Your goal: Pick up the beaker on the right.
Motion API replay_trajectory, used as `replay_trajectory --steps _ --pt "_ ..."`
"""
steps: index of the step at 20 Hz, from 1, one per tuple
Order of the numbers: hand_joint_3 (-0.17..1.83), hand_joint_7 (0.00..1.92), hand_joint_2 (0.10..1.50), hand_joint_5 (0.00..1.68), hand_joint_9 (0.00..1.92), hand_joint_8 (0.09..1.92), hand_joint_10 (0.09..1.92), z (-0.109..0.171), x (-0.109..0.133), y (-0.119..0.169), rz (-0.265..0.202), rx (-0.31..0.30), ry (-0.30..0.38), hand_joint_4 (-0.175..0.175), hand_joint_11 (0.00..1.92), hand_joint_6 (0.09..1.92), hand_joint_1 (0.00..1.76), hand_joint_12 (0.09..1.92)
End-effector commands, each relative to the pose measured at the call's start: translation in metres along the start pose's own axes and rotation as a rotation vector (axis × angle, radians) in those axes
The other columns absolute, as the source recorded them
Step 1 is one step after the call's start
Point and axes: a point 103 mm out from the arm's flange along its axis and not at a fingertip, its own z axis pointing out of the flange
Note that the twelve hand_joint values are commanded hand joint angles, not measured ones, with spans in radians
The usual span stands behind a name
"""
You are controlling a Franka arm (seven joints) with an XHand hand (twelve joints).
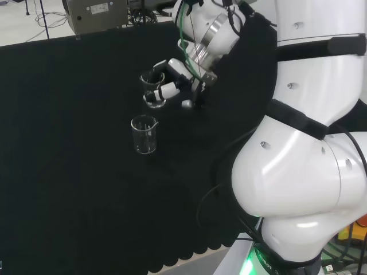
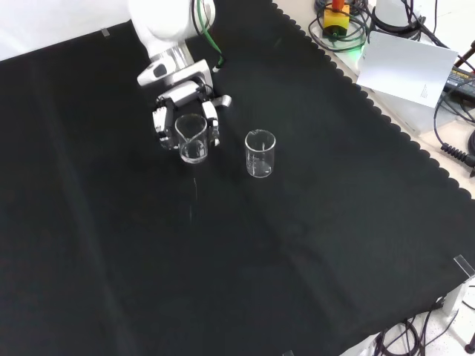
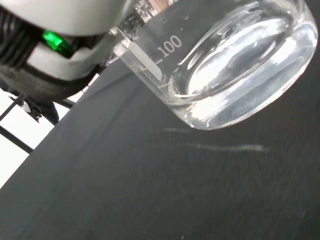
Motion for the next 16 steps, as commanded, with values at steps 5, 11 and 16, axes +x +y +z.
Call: replay_trajectory --steps 5,11,16 --pt "0.83 1.3 0.54 1.13 1.48 0.79 0.48 -0.054 -0.003 -0.043 -0.001 0.105 -0.104 -0.175 1.22 0.85 1.44 0.69" --pt "0.8 1.28 0.57 1.15 1.5 0.8 0.52 -0.074 0.005 -0.068 0.023 0.165 -0.143 -0.175 1.23 0.84 1.39 0.7" --pt "0.78 1.27 0.6 1.21 1.55 0.79 0.62 -0.083 0.017 -0.085 0.029 0.234 -0.205 -0.175 1.29 0.81 1.31 0.73"
